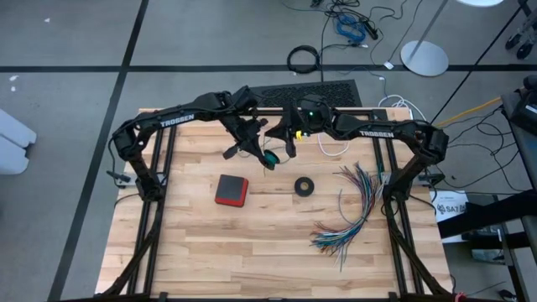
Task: Coiling cords
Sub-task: Coil the green wire cable on the spool
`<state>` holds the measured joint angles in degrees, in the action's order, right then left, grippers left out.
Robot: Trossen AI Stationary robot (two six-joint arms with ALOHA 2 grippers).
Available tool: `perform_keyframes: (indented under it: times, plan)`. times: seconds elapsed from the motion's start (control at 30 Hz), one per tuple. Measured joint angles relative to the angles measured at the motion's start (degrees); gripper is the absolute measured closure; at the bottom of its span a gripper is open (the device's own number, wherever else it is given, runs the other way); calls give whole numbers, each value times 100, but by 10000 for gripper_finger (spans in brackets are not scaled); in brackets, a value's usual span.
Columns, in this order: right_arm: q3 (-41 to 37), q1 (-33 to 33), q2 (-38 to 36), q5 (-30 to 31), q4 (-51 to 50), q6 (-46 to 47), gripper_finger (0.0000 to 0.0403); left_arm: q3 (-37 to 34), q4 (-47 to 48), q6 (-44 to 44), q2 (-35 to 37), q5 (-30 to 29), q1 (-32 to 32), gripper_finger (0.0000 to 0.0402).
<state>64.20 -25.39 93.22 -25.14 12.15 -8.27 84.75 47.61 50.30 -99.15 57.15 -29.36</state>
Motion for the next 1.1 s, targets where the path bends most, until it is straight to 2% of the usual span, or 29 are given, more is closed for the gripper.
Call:
perform_keyframes:
  times: [0.2, 0.37, 0.57, 0.8, 1.1]
  plan:
    - [0, 49, -172, 270, -317, -154, 403, 2, -37, -104, 1, -476, -79, 401]
    - [0, 114, -348, 509, -659, -343, 403, 2, -162, -331, 16, -1226, -164, 401]
    - [0, 102, -404, 1021, -1177, -428, 403, 2, -479, -363, 58, -1625, -214, 401]
    - [0, 109, -404, 1180, -1393, -524, 403, 2, -733, -350, 192, -2272, -210, 401]
    - [2, 88, -408, 1223, -1553, -636, 402, 0, -749, -269, 464, -2709, -208, 401]
